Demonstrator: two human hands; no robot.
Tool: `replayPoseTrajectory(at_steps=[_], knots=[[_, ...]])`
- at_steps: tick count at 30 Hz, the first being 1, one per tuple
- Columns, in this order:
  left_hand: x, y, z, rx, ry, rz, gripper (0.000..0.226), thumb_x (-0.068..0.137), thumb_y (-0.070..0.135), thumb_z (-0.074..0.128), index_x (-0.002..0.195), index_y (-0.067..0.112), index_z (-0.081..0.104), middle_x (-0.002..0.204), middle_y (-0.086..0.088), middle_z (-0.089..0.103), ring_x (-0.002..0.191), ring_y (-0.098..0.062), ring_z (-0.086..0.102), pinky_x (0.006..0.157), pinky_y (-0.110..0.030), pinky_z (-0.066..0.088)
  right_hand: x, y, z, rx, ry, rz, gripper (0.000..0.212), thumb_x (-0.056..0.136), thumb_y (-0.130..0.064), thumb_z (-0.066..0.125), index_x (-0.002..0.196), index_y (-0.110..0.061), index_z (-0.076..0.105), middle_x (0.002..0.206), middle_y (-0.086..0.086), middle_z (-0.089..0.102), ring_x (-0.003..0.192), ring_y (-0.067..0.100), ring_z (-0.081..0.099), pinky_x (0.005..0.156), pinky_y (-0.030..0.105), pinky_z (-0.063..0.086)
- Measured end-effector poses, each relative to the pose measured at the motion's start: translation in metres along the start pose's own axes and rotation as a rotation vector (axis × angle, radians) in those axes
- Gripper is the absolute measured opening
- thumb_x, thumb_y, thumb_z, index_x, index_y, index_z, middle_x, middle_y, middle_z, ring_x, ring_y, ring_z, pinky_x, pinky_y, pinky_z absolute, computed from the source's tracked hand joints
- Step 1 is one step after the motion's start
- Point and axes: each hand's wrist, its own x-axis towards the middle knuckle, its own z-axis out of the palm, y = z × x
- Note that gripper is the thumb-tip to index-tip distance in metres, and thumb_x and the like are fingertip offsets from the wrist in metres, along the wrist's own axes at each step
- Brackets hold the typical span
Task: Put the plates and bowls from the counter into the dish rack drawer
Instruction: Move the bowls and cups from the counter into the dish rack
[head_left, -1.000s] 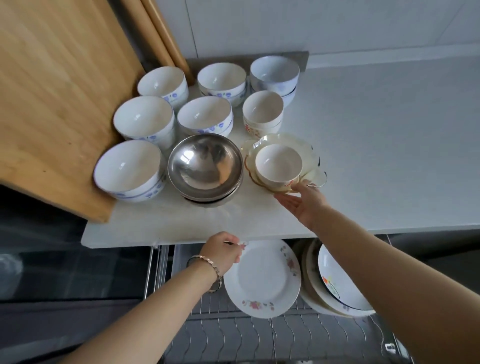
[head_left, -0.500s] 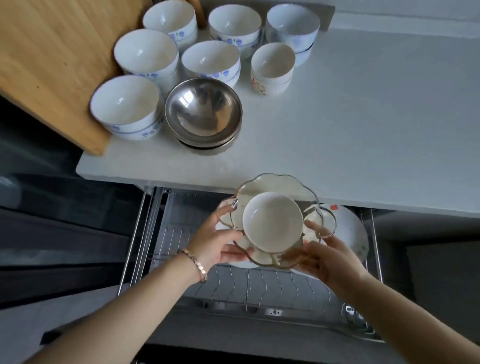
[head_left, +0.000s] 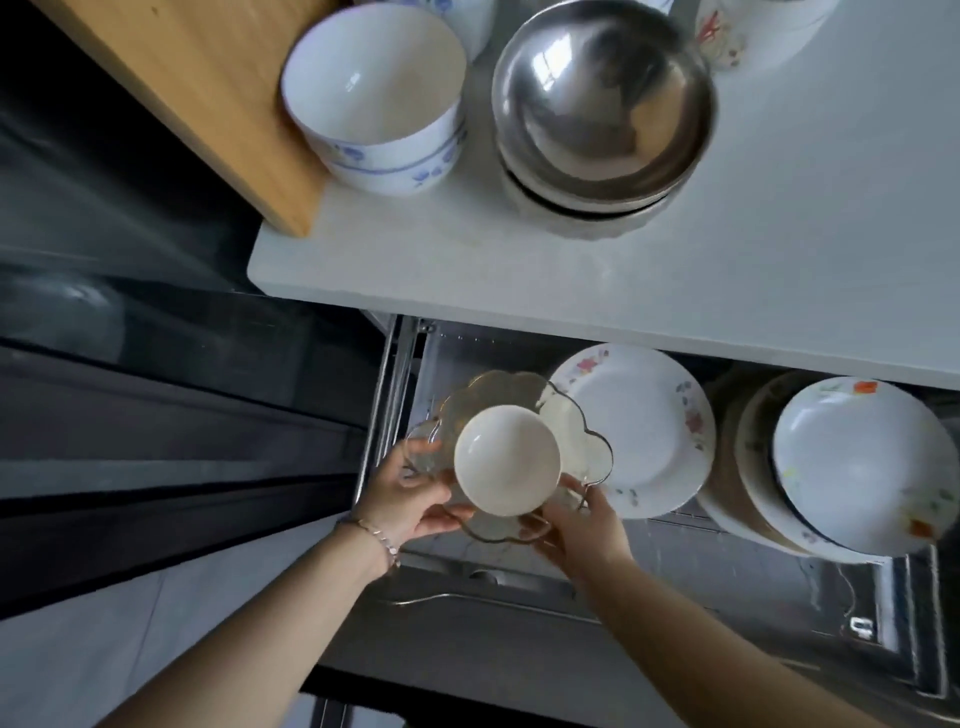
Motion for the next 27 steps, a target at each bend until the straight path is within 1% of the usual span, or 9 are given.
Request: replayPoseTrajectory(at_steps=[3, 5, 7, 10, 13, 17, 21, 24, 27], knots=[[0.035, 0.012, -0.023, 0.025, 0.022, 0.004, 0.046, 0.081, -0.017, 0.050, 0.096, 0.027, 0.050, 0.088, -0.010, 0.066, 0.064, -0.025, 0.068, 0.052, -0.031, 0.060, 0.031, 0.007, 0.042, 0.188, -0.095, 0.047, 0.049, 0.087, 0.005, 0.053, 0.126, -0.023, 0.046, 0.107, 0.026, 0.067, 0.067, 0.028, 0.070, 0.061, 0.037, 0.060], [0.055, 0.023, -0.031, 0.065, 0.066, 0.019, 0.042, 0.080, -0.015, 0.052, 0.093, 0.025, 0.050, 0.083, -0.011, 0.063, 0.065, -0.025, 0.064, 0.047, -0.028, 0.059, 0.053, 0.006, 0.062, 0.221, -0.098, 0.041, 0.054, 0.086, 0.011, 0.044, 0.130, -0.020, 0.044, 0.086, 0.024, 0.072, 0.055, 0.023, 0.070, 0.056, 0.033, 0.059], [0.072, 0.032, -0.035, 0.116, 0.159, 0.071, 0.033, 0.083, -0.009, 0.053, 0.099, 0.020, 0.050, 0.086, -0.012, 0.062, 0.061, -0.025, 0.062, 0.046, -0.028, 0.058, 0.071, 0.001, 0.079, 0.273, -0.098, 0.036, 0.057, 0.083, 0.016, 0.037, 0.132, -0.014, 0.042, 0.067, 0.020, 0.070, 0.051, 0.023, 0.070, 0.061, 0.037, 0.060], [0.091, 0.034, -0.045, 0.411, 0.370, 0.235, 0.029, 0.088, 0.007, 0.054, 0.117, 0.011, 0.053, 0.110, -0.015, 0.064, 0.090, -0.030, 0.065, 0.078, -0.036, 0.056, 0.096, -0.010, 0.097, 0.356, -0.049, 0.026, 0.056, 0.085, 0.018, 0.036, 0.132, -0.012, 0.039, 0.060, 0.018, 0.070, 0.053, 0.027, 0.070, 0.063, 0.041, 0.059], [0.103, 0.028, -0.061, 0.725, 0.510, 0.313, 0.043, 0.086, 0.008, 0.053, 0.128, 0.008, 0.049, 0.127, -0.016, 0.050, 0.116, -0.031, 0.051, 0.097, -0.037, 0.045, 0.122, -0.018, 0.108, 0.409, 0.063, 0.017, 0.050, 0.089, 0.014, 0.038, 0.129, -0.016, 0.038, 0.052, 0.012, 0.065, 0.075, 0.039, 0.071, 0.070, 0.047, 0.056], [0.120, 0.021, -0.067, 0.895, 0.409, 0.163, 0.040, 0.092, 0.009, 0.043, 0.132, 0.008, 0.045, 0.127, -0.017, 0.052, 0.111, -0.035, 0.055, 0.093, -0.041, 0.048, 0.142, -0.014, 0.112, 0.332, 0.138, -0.005, 0.052, 0.090, 0.008, 0.044, 0.133, -0.018, 0.034, 0.068, 0.016, 0.066, 0.047, 0.024, 0.067, 0.071, 0.048, 0.057], [0.126, 0.015, -0.061, 0.812, 0.471, 0.225, 0.020, 0.090, 0.002, 0.037, 0.098, 0.002, 0.055, 0.094, -0.018, 0.062, 0.085, -0.033, 0.058, 0.068, -0.031, 0.041, 0.156, -0.013, 0.117, 0.310, 0.129, -0.023, 0.059, 0.081, 0.019, 0.051, 0.129, -0.012, 0.041, 0.106, 0.022, 0.064, 0.061, 0.028, 0.064, 0.064, 0.043, 0.058], [0.126, 0.013, -0.059, 0.725, 0.480, 0.212, 0.028, 0.090, 0.001, 0.037, 0.111, 0.001, 0.055, 0.098, -0.017, 0.067, 0.092, -0.033, 0.062, 0.074, -0.032, 0.046, 0.163, -0.013, 0.123, 0.350, 0.114, -0.005, 0.064, 0.074, 0.026, 0.052, 0.125, -0.012, 0.045, 0.120, 0.019, 0.058, 0.070, 0.033, 0.064, 0.069, 0.042, 0.054], [0.127, 0.012, -0.059, 0.710, 0.466, 0.213, 0.034, 0.090, 0.001, 0.037, 0.120, 0.001, 0.052, 0.104, -0.018, 0.067, 0.095, -0.034, 0.062, 0.083, -0.035, 0.049, 0.169, -0.013, 0.125, 0.357, 0.103, 0.034, 0.058, 0.075, 0.026, 0.052, 0.114, -0.017, 0.044, 0.111, 0.016, 0.057, 0.067, 0.032, 0.062, 0.065, 0.042, 0.053]])
